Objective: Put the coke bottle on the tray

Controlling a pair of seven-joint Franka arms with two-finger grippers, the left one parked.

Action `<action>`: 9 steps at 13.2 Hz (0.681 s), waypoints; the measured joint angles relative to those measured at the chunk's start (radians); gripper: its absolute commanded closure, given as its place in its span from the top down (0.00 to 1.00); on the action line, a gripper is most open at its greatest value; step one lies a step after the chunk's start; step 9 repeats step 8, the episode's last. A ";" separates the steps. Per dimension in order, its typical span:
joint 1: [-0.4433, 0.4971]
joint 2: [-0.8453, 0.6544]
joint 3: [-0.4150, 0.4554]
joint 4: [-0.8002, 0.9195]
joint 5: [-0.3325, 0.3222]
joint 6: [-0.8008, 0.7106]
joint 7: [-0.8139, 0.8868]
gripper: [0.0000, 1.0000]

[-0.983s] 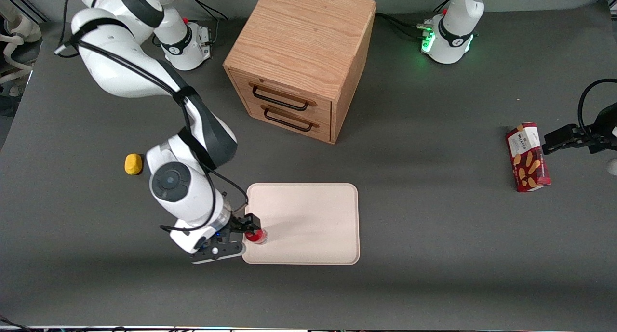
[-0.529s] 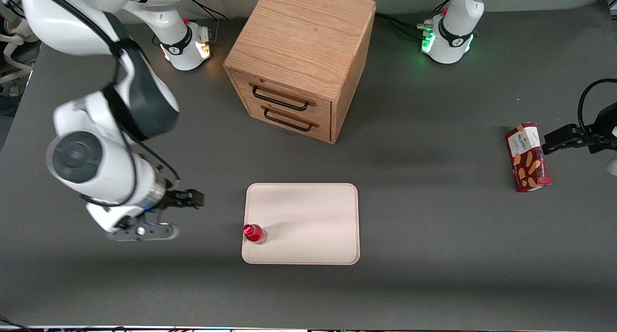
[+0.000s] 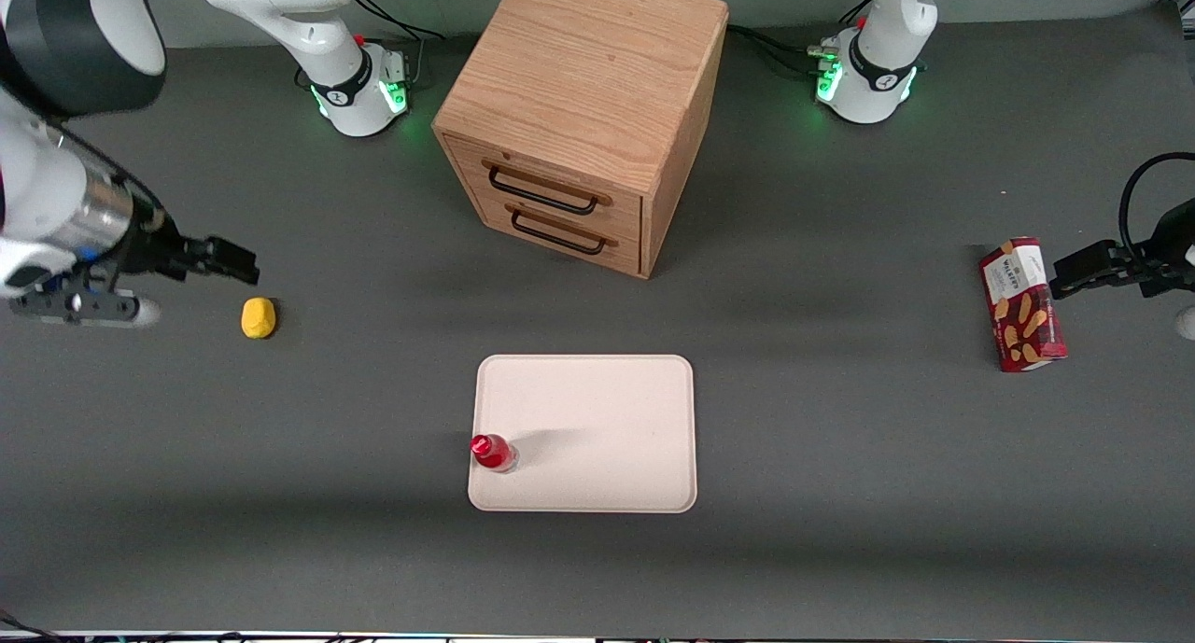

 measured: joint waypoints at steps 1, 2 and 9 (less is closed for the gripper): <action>0.002 -0.048 -0.002 -0.050 0.000 0.003 0.000 1.00; 0.003 -0.075 -0.004 -0.080 0.000 0.006 0.000 1.00; 0.003 -0.029 -0.069 -0.070 0.000 0.047 -0.011 1.00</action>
